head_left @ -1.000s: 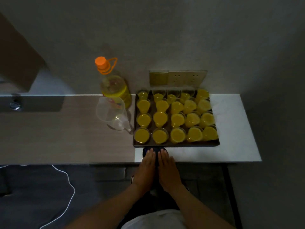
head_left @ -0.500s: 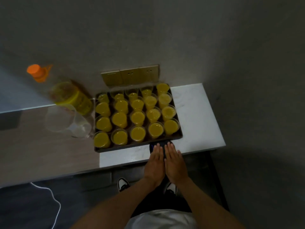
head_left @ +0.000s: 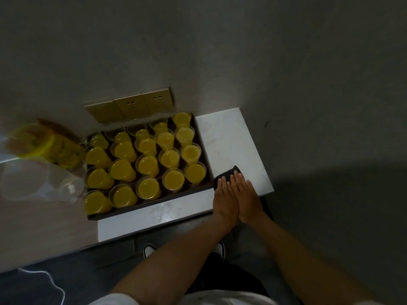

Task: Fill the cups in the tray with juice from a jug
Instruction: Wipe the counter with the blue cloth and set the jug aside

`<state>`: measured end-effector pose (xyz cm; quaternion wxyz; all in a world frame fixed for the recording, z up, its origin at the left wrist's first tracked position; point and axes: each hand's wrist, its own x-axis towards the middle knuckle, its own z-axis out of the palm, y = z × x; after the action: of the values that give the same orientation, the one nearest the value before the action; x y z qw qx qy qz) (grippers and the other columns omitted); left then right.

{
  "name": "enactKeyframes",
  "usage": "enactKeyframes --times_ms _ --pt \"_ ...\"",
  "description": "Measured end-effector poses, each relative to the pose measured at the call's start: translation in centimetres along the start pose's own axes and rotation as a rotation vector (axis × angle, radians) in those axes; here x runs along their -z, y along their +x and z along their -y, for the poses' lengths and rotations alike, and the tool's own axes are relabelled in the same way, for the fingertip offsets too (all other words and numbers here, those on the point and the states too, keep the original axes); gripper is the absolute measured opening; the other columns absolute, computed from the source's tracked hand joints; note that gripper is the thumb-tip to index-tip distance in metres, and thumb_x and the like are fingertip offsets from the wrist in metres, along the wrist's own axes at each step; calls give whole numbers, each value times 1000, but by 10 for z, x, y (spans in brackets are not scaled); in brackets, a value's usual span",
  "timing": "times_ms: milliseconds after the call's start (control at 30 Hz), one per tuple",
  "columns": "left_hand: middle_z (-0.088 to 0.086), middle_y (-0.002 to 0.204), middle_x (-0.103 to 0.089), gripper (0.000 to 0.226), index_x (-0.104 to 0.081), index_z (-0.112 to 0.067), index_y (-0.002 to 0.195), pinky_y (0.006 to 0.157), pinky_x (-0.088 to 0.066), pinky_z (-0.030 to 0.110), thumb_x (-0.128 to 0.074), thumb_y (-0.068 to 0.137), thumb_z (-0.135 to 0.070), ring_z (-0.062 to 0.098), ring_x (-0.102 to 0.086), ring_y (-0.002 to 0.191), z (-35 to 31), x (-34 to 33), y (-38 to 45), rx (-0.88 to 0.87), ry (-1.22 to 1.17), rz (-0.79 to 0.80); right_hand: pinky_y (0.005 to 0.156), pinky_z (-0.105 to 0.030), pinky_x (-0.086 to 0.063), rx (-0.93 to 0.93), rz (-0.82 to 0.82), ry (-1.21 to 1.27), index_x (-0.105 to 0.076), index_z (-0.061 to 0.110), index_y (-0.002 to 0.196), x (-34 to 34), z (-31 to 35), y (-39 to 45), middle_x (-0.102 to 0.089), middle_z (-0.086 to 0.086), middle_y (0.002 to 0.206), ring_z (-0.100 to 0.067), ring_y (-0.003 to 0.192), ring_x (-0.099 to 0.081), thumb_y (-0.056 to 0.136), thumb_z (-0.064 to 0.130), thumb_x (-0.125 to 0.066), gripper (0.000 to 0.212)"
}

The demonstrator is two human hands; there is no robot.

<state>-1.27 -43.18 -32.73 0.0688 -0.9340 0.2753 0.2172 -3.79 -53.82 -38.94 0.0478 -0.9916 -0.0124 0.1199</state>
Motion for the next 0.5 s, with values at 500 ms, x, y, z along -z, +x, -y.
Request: enactKeyframes --times_ms 500 --pt "19 169 3 82 8 -3 159 126 -2 50 -40 105 -42 38 9 155 59 69 126 301 221 233 126 -36 -15 -23 -3 -198 12 4 159 48 6 166 -3 -15 172 -25 159 -8 106 37 -42 83"
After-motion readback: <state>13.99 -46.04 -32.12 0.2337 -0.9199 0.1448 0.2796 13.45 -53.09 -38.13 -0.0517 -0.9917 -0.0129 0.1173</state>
